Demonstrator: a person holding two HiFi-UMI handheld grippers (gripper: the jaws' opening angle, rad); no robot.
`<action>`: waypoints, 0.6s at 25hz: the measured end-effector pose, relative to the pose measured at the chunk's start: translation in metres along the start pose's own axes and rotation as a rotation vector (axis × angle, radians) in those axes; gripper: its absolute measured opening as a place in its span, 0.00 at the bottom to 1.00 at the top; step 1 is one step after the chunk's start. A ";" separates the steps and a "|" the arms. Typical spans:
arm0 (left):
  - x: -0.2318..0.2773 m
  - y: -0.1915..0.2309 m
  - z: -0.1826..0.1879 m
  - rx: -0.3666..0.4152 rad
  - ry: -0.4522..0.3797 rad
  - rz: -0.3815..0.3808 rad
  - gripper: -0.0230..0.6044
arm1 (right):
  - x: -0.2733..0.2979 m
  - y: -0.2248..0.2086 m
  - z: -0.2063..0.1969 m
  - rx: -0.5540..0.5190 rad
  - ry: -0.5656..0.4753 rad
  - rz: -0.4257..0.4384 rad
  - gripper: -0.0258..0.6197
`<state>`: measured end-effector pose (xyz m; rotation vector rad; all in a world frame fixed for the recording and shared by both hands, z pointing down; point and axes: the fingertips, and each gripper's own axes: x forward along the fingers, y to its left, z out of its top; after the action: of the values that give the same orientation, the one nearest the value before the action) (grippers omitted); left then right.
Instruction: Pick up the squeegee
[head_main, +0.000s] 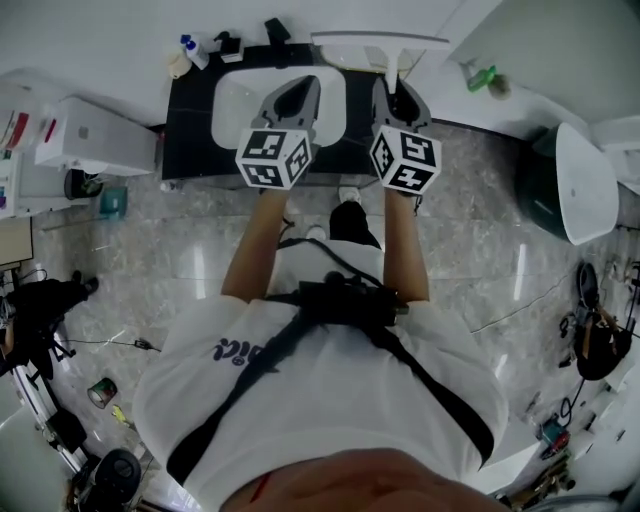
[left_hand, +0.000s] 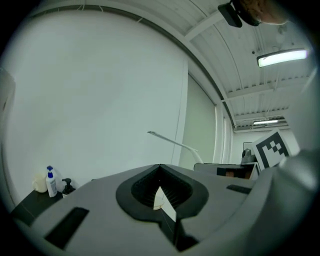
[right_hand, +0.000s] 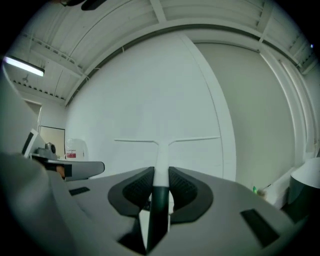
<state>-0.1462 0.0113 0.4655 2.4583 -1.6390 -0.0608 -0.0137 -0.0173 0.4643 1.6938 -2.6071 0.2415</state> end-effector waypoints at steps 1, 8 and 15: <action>-0.003 -0.004 0.008 0.015 -0.014 -0.007 0.05 | -0.005 0.002 0.011 0.002 -0.029 -0.002 0.20; -0.023 -0.012 0.039 0.070 -0.071 -0.006 0.05 | -0.039 0.013 0.068 -0.041 -0.176 -0.028 0.20; -0.036 -0.017 0.051 0.120 -0.086 0.035 0.05 | -0.055 0.010 0.067 -0.064 -0.176 -0.076 0.20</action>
<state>-0.1520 0.0437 0.4103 2.5469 -1.7691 -0.0667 0.0041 0.0274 0.3914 1.8670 -2.6293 0.0076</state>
